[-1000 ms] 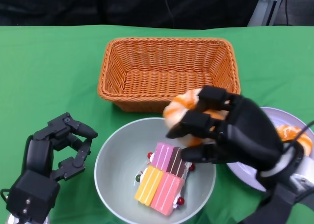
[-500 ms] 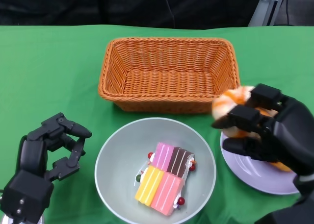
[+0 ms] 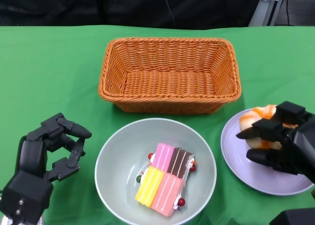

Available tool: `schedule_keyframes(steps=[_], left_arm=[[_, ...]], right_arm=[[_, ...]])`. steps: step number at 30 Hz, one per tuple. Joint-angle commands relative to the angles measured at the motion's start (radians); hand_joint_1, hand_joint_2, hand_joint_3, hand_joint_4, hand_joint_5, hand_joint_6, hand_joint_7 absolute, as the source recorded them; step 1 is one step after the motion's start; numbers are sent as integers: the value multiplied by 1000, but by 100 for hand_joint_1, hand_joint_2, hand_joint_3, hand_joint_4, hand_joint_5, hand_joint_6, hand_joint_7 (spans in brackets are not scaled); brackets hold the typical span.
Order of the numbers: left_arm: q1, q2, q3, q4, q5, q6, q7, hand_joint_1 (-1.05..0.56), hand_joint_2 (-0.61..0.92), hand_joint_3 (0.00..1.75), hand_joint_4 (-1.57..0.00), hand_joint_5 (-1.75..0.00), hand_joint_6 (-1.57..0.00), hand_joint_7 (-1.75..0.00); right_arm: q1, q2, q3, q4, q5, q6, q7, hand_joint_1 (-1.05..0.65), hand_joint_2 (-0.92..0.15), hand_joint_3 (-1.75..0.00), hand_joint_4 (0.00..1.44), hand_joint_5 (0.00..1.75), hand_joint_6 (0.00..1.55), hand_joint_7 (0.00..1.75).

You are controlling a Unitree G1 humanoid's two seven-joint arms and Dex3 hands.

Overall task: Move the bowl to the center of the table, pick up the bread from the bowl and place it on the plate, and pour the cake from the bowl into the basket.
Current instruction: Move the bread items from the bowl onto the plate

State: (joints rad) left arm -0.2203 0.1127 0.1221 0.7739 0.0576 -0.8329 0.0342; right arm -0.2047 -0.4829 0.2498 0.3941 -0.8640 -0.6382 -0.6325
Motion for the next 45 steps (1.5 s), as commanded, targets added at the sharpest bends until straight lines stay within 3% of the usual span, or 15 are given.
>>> schedule_keyframes(steps=[1, 7, 13, 19, 28, 33, 39, 45], left_arm=[[-1, 17, 7, -7, -17, 5, -6, -1, 64, 83, -81, -142, -81, -117], [2, 28, 4, -1, -13, -15, -9, -1, 64, 84, -80, -143, -80, -118], [10, 26, 3, -10, -16, -8, -7, 1, 64, 85, -80, -141, -80, -118], [14, 23, 2, -20, -9, -6, 3, 1, 63, 86, -80, -142, -81, -117], [13, 30, 3, -13, -5, -9, 3, 1, 63, 87, -80, -142, -83, -117], [12, 32, 3, -6, -8, -19, -3, 1, 63, 86, -81, -142, -84, -116], [12, 29, 2, -10, -9, -14, -2, 0, 63, 86, -80, -142, -82, -117], [6, 33, 1, 5, -8, -27, -5, 1, 64, 85, -81, -142, -82, -117]], right_arm=[[2, 6, 8, 61, 38, -27, -13, -18, -88, 0, 82, 131, 97, 53], [-50, 45, 60, 217, 20, -47, -73, -16, -87, 0, 87, 118, 104, 41], [-145, 85, 120, 402, -11, -39, -173, -18, -87, 0, 86, 123, 106, 37], [-192, 93, 157, 496, -9, -34, -218, -18, -87, 0, 85, 122, 108, 30], [-206, 85, 177, 544, 8, -19, -212, -18, -87, 0, 85, 112, 110, 21], [-205, 84, 183, 547, 8, -3, -217, -17, -86, 0, 85, 117, 113, 17], [-188, 68, 207, 489, -27, 52, -238, -26, -88, -1, 81, 109, 108, 8], [-165, 61, 215, 426, -44, 106, -242, -37, -89, 0, 77, 85, 103, 2]])
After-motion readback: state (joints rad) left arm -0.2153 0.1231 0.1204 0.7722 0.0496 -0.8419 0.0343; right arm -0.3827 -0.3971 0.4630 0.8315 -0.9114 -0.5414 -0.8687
